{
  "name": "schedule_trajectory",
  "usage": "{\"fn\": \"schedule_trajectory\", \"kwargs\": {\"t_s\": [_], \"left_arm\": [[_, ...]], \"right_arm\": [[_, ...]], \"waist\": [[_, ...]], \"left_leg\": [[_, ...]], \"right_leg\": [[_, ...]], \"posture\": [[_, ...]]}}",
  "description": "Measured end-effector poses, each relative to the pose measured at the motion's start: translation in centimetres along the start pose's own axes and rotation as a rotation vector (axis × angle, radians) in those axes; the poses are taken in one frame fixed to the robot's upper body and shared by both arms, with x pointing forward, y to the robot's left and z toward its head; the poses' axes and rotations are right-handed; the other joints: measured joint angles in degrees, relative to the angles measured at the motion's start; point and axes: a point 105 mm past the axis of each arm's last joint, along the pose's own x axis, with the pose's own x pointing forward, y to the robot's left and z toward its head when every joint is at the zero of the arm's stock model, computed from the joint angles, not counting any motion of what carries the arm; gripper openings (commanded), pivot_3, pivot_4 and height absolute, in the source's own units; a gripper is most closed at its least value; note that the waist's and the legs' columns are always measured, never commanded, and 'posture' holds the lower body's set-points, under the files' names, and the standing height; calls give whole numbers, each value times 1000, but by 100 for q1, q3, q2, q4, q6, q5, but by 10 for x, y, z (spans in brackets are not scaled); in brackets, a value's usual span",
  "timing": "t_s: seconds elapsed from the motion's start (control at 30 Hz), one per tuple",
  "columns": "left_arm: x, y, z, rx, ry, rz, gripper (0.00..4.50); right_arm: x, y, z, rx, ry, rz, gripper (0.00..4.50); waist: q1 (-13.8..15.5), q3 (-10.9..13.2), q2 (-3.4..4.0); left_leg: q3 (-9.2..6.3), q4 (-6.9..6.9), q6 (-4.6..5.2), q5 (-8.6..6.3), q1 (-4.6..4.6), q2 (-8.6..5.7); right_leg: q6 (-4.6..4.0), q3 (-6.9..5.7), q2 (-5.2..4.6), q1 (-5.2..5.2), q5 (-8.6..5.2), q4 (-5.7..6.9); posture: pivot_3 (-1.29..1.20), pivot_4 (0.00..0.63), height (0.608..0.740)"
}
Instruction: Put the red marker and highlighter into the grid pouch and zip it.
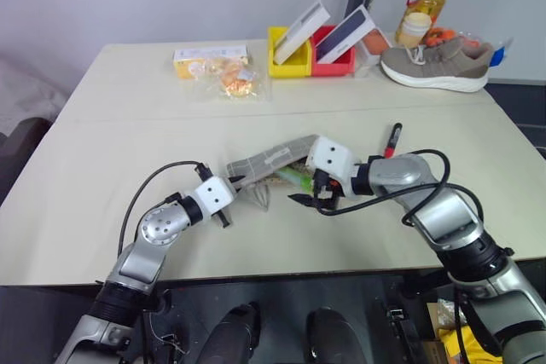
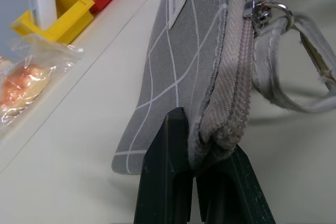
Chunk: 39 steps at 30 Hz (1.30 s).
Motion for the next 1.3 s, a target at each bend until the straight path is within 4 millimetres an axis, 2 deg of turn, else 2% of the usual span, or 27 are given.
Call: {"fn": "schedule_trajectory", "kwargs": {"t_s": [0.17, 0.37, 0.43, 0.53, 0.6, 0.7, 0.83, 0.93, 1.13, 1.23, 1.3], "left_arm": [[3, 3, -5, -92, 24, 69, 0], [8, 4, -7, -178, 55, 126, 0], [12, 3, -8, -214, 66, 153, 0], [17, 2, -7, -258, 75, 192, 0], [19, 4, -7, -272, 84, 212, 0], [23, 9, -3, -272, 78, 233, 0], [24, 10, -2, -274, 76, 237, 0], [24, 10, -2, -275, 76, 239, 0], [24, 11, -2, -276, 76, 246, 0], [24, 11, -2, -278, 76, 248, 0], [24, 11, -3, -282, 77, 249, 0]], "right_arm": [[-32, -21, 14, 6, -74, -82, 4429], [-53, -33, -5, 126, -75, -161, 4429], [-59, -54, -22, 240, -72, -287, 4429], [-70, -83, -68, 474, -25, -511, 4429], [-72, -92, -95, 588, 13, -622, 4429], [-71, -98, -124, 683, 63, -760, 4429], [-64, -102, -141, 737, 91, -852, 4429], [-58, -105, -147, 769, 87, -890, 3555], [-57, -109, -148, 776, 67, -927, 359], [-58, -111, -145, 737, 65, -931, 364], [-61, -113, -137, 625, 85, -895, 364]], "waist": [[6, 0, -2], [-1, 0, -2], [2, -1, -4], [14, -1, -4], [4, -1, -3], [-16, -1, -3], [-17, -1, 1], [-16, -1, 0], [-20, -1, 1], [-21, -1, 1], [-21, 0, 4]], "left_leg": [[0, 1, 0, 0, -1, 0], [1, 2, 1, 0, 0, 0], [2, 7, 1, 0, 2, 0], [1, 9, 1, 1, 3, -1], [2, 8, 1, 1, 3, -1], [4, 6, 0, 2, 3, -1], [6, 6, 0, 3, 3, -1], [6, 7, 0, 3, 3, -1], [6, 7, 0, 3, 3, -1], [6, 7, 0, 3, 3, -1], [7, 7, 0, 3, 3, -3]], "right_leg": [[1, -3, 0, 4, 0, -3], [0, -3, -1, 5, 0, -3], [0, -3, 0, 11, 1, -3], [0, -3, 1, 13, 2, -3], [0, -3, 1, 11, 2, -1], [-1, -3, 1, 9, 2, 0], [-1, -1, 1, 9, 2, 0], [-1, -1, 1, 11, 2, 0], [-1, -1, 2, 11, 2, 0], [-1, -1, 2, 11, 2, 0], [-1, 0, 1, 9, 2, 0]], "posture": [[0, 150, 740], [0, 150, 740], [0, 150, 740], [0, 150, 740], [0, 150, 740], [0, 150, 740], [0, 150, 740], [0, 150, 740], [0, 150, 740], [0, 150, 740], [0, 150, 740]]}}
